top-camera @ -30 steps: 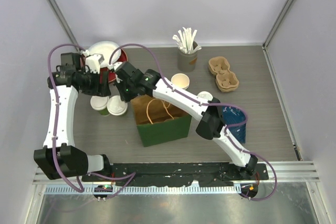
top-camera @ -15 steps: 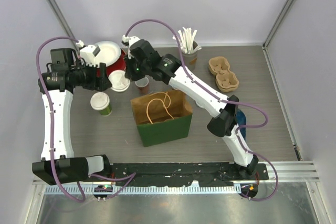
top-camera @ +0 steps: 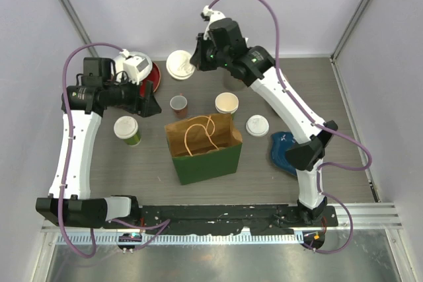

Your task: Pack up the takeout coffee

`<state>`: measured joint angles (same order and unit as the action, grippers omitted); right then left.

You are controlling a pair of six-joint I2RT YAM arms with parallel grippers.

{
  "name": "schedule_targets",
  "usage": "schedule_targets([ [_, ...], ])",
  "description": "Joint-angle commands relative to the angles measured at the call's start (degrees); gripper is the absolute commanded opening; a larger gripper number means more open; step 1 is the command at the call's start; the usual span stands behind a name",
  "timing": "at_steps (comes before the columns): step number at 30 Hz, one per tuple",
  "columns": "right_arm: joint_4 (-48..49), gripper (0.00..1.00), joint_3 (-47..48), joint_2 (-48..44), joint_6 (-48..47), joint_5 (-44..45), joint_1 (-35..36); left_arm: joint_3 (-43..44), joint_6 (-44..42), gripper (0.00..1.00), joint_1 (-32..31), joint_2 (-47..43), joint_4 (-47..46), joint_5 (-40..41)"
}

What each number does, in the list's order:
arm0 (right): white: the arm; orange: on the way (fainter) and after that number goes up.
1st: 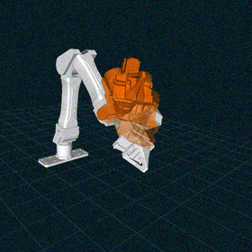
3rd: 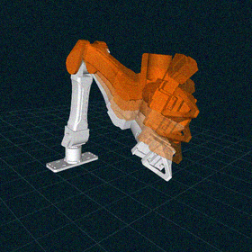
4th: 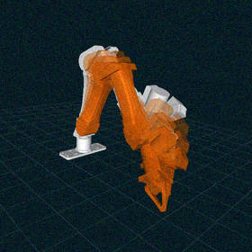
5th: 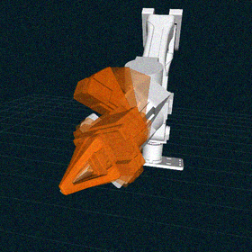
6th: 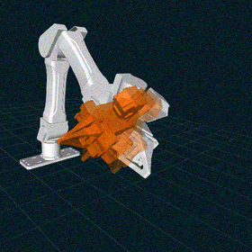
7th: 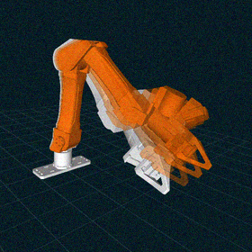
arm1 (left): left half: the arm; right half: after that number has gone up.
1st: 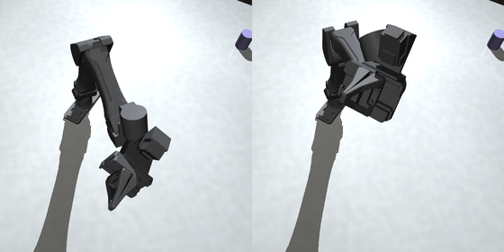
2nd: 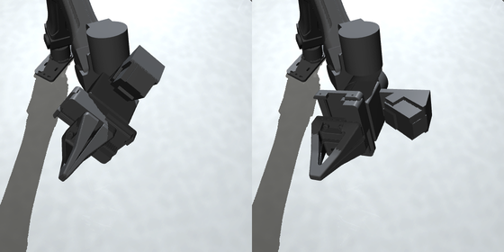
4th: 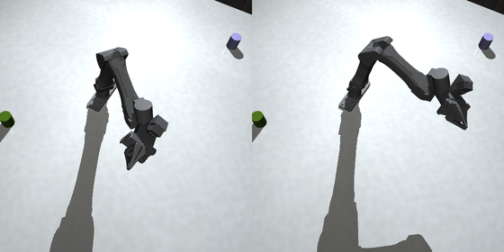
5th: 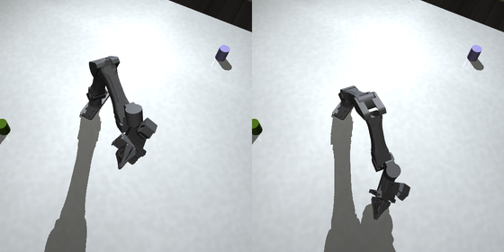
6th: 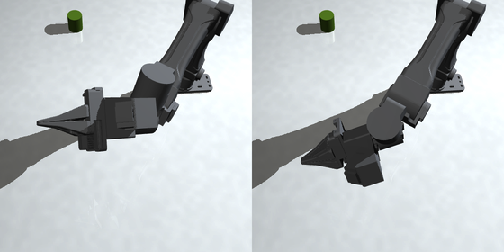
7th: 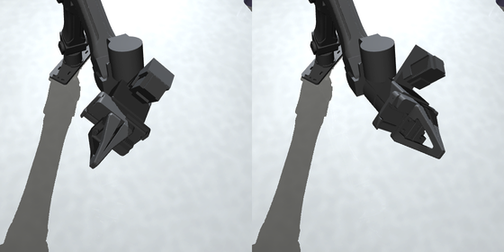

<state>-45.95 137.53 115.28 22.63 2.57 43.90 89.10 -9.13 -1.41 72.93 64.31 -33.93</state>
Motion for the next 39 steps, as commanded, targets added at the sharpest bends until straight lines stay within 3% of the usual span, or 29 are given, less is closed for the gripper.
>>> schedule_targets([
  [1,-1.0,0.01,0.5,-8.2,-0.7,1.9,-1.5,4.3,-1.7,0.73,-5.2,0.5,1.1,-2.8],
  [12,-12.9,0.01,-3.5,-22.0,-2.9,4.3,-4.8,4.6,-3.7,0.76,-15.3,5.6,-0.6,-1.0],
  [19,-19.5,0.01,-7.0,-28.1,-1.4,2.0,-4.9,2.2,-4.5,0.73,-18.5,6.2,-1.2,-0.8],
  [27,-20.8,0.01,-14.2,-32.2,-1.1,-11.8,-4.8,0.0,-5.6,0.55,-20.5,6.4,-0.9,0.2],
  [32,-23.4,0.01,-15.7,-32.4,-2.0,-12.3,-4.4,-1.6,-5.3,0.44,-21.8,6.5,-2.3,1.4],
  [36,-25.9,0.01,-16.6,-32.5,-3.2,-12.8,-4.0,-1.7,-5.2,0.23,-22.7,6.6,-3.0,2.7],
  [39,-27.4,0.01,-17.2,-32.4,-4.1,-14.4,-3.8,-1.6,-4.8,0.18,-22.8,6.4,-3.5,3.1],
])
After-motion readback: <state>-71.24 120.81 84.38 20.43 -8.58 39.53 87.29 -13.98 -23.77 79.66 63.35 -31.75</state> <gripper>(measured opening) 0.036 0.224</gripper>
